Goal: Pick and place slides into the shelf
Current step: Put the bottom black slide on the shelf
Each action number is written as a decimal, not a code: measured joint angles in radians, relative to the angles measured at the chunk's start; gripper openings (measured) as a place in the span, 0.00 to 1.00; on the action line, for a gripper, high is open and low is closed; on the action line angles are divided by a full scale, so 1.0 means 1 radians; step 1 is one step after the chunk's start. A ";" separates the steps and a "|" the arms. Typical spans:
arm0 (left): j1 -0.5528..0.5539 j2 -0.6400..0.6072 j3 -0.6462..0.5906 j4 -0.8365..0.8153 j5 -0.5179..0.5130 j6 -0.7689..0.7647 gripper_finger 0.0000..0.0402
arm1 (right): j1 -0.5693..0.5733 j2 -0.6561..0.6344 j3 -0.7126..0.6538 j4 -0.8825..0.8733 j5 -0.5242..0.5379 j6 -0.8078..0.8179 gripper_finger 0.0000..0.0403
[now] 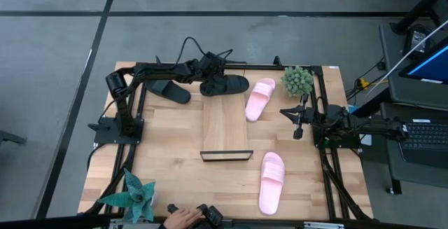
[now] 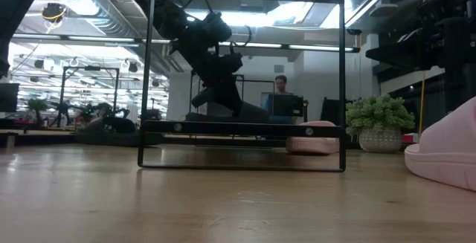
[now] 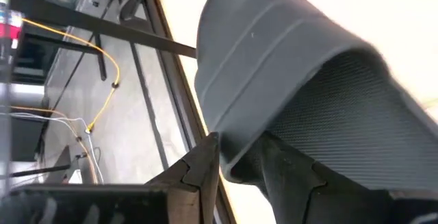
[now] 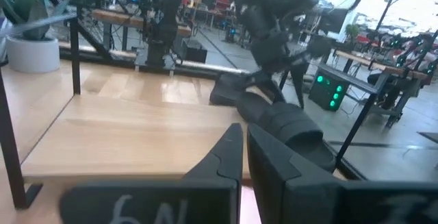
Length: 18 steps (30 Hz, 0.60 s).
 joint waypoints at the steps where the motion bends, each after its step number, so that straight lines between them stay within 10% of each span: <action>1: 0.000 -0.002 0.001 0.006 0.000 -0.001 0.25 | 0.000 0.004 0.000 0.004 0.000 0.001 0.06; 18: -0.020 -0.037 0.000 -0.062 -0.085 -0.005 0.25 | 0.000 0.023 0.000 0.002 0.001 0.003 0.06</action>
